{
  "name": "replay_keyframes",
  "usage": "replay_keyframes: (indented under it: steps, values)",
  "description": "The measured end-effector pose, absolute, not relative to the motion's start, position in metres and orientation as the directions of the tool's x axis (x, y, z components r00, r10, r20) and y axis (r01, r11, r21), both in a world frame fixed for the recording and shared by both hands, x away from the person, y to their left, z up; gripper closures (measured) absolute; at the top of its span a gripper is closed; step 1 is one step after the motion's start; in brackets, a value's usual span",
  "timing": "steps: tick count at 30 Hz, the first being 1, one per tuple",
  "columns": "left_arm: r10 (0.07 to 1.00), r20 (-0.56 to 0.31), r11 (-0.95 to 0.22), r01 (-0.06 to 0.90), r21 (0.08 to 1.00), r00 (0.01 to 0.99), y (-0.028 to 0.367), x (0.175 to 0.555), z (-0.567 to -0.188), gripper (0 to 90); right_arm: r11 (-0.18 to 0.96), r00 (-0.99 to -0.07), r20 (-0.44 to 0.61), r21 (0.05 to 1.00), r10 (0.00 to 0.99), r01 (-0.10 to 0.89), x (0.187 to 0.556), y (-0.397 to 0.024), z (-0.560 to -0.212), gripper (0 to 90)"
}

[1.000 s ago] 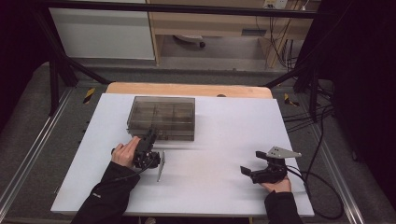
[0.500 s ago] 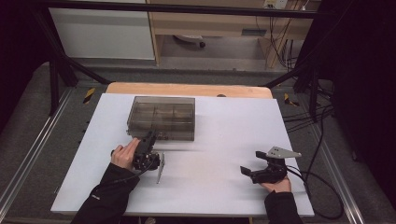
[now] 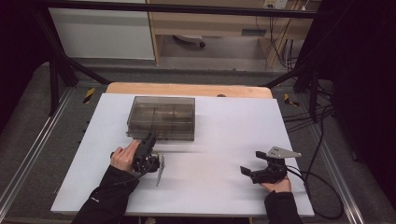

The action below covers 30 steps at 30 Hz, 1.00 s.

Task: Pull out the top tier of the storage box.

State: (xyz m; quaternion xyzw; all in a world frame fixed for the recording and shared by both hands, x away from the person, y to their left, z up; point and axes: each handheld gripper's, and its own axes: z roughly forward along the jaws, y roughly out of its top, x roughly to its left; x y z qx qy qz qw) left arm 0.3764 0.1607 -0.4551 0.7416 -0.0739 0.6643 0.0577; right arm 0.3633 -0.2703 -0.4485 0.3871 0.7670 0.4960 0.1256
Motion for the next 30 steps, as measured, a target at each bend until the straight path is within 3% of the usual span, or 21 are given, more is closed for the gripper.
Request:
replay_keyframes:
  steps: [30]
  values:
    - [-0.031,0.995,-0.98,-0.2,-0.011,0.099,0.163,0.365,-0.457,59.8,0.208,-0.669,0.191,0.859,0.718,0.469,0.363,-0.27,-0.449,0.5]
